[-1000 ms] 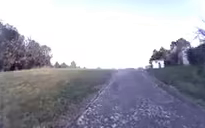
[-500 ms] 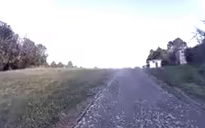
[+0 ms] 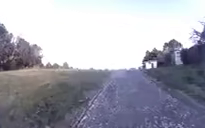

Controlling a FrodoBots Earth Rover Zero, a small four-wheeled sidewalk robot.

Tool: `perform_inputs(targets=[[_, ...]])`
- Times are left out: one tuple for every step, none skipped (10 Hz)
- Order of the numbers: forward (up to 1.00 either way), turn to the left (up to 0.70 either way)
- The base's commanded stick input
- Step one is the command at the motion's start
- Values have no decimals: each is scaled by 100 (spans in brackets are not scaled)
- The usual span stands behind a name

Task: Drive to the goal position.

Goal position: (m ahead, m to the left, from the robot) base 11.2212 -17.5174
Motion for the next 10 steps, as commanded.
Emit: perform_inputs(targets=[[50,0],[50,0],[50,0],[50,0],[50,0],[50,0],[50,-47],[50,-48],[50,-49],[50,-45]])
